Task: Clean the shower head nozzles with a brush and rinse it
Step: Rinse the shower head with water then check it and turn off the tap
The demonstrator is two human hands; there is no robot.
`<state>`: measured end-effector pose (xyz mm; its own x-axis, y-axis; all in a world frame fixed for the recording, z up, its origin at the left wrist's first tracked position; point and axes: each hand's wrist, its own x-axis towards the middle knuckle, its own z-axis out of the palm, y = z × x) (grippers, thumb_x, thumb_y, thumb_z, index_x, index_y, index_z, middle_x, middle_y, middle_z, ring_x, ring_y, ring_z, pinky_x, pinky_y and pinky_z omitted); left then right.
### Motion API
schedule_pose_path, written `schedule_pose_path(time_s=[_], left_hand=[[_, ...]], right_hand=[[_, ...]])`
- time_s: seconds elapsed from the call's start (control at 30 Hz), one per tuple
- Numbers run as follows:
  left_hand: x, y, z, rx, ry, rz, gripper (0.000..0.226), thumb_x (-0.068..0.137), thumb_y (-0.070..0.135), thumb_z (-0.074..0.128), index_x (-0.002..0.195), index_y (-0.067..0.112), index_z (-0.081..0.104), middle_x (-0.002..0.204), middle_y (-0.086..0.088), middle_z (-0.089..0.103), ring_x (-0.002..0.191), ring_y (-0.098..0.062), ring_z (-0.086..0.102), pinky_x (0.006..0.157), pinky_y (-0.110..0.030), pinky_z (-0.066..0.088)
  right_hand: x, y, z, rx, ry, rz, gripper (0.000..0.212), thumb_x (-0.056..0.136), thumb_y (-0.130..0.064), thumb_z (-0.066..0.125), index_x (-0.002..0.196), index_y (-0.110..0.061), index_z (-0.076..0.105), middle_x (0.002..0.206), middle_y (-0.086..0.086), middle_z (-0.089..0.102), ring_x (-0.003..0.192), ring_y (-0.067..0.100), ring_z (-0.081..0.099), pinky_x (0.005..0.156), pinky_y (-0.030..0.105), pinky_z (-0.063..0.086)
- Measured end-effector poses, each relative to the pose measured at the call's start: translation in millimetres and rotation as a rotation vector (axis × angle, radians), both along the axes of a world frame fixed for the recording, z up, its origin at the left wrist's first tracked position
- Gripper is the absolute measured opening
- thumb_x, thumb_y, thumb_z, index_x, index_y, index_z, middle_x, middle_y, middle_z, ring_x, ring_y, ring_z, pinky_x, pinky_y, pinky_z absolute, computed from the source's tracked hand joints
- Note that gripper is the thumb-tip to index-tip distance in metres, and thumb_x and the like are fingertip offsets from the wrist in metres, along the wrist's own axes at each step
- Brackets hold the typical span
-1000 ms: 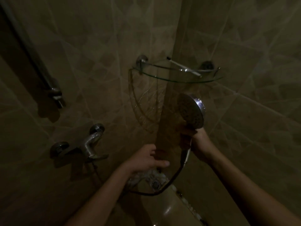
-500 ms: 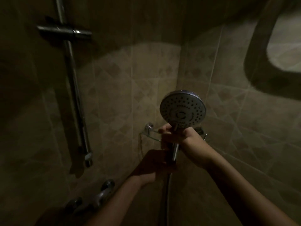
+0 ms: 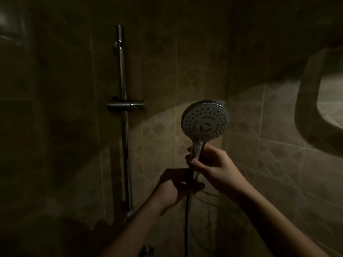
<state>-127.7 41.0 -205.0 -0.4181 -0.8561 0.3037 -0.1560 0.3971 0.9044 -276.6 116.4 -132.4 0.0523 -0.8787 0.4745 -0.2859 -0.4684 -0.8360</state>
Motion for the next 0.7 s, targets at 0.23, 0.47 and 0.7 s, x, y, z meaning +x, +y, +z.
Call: schedule_pose_path(time_s=[0.23, 0.47, 0.7], left_hand=[[7.3, 14.5, 82.9, -0.079, -0.013, 0.146, 0.038, 0.087, 0.007, 0.074, 0.124, 0.007, 0.066, 0.106, -0.003, 0.07, 0.097, -0.017, 0.07, 0.071, -0.024, 0.062], [15.4, 6.2, 182.9, -0.252, -0.034, 0.365, 0.028, 0.084, 0.023, 0.08, 0.108, 0.013, 0.069, 0.094, -0.006, 0.071, 0.085, -0.023, 0.072, 0.08, -0.04, 0.064], [54.9, -20.9, 235.0, -0.369, -0.487, 0.625, 0.063, 0.082, 0.041, 0.077, 0.136, 0.014, 0.059, 0.137, -0.014, 0.061, 0.124, -0.033, 0.059, 0.108, -0.043, 0.046]], right_hand=[[4.8, -17.0, 69.3, -0.097, 0.161, 0.049, 0.029, 0.091, -0.023, 0.071, 0.117, -0.026, 0.061, 0.119, 0.0, 0.07, 0.105, 0.012, 0.069, 0.09, 0.04, 0.059], [15.6, -51.4, 164.8, -0.295, 0.159, 0.087, 0.017, 0.09, -0.008, 0.069, 0.105, -0.006, 0.063, 0.101, 0.02, 0.067, 0.096, 0.034, 0.07, 0.08, 0.055, 0.06], [43.0, -102.8, 237.6, -0.456, 0.162, 0.071, 0.028, 0.088, -0.014, 0.068, 0.115, -0.015, 0.061, 0.115, 0.014, 0.066, 0.105, 0.034, 0.065, 0.088, 0.055, 0.057]])
